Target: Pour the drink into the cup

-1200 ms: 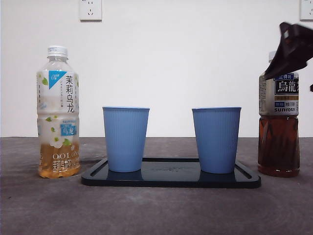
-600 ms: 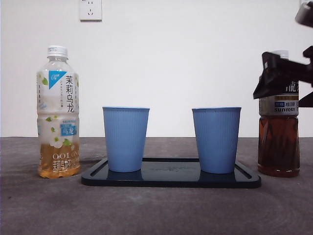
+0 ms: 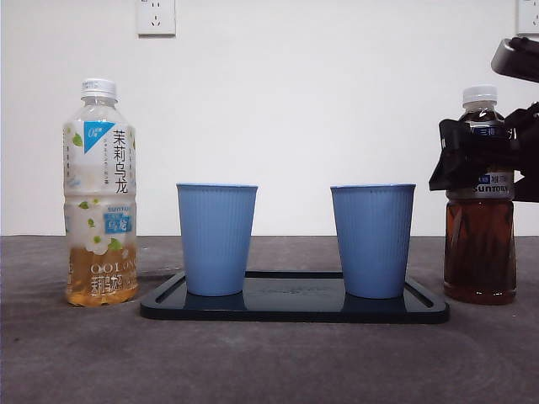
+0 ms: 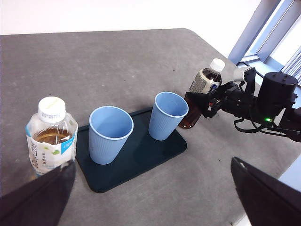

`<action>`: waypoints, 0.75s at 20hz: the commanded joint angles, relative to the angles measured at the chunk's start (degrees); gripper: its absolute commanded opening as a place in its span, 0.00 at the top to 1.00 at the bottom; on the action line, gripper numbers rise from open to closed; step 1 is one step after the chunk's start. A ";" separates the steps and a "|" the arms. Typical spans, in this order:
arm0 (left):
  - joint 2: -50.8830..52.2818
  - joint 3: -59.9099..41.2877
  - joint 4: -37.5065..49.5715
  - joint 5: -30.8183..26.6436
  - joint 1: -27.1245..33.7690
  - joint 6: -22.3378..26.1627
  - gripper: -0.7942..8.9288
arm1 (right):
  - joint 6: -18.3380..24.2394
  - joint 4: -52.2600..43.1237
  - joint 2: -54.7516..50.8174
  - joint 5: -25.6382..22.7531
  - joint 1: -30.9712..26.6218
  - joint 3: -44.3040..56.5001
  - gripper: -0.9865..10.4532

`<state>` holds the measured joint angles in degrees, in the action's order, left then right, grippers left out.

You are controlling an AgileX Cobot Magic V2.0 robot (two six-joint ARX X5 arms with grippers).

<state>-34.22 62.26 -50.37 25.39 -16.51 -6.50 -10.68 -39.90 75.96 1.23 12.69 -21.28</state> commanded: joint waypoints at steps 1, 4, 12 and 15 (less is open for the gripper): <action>-0.33 0.94 0.61 -0.09 -0.17 0.94 0.37 | 0.92 -1.92 1.81 -0.35 0.20 -0.20 0.55; -0.33 0.94 0.61 -0.09 -0.17 0.92 0.37 | 1.14 -3.67 3.37 -0.20 0.20 -0.20 0.63; -0.33 0.94 0.66 -0.09 -0.17 1.22 0.37 | 7.21 -3.43 -0.15 -0.22 0.22 -0.22 0.75; -0.33 0.94 0.66 -0.09 -0.17 1.36 0.37 | 8.63 5.62 -6.29 -0.81 0.35 -1.84 0.75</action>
<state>-34.22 62.26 -50.37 25.39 -16.51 -6.31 -3.46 -31.46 70.02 0.58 12.78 -21.32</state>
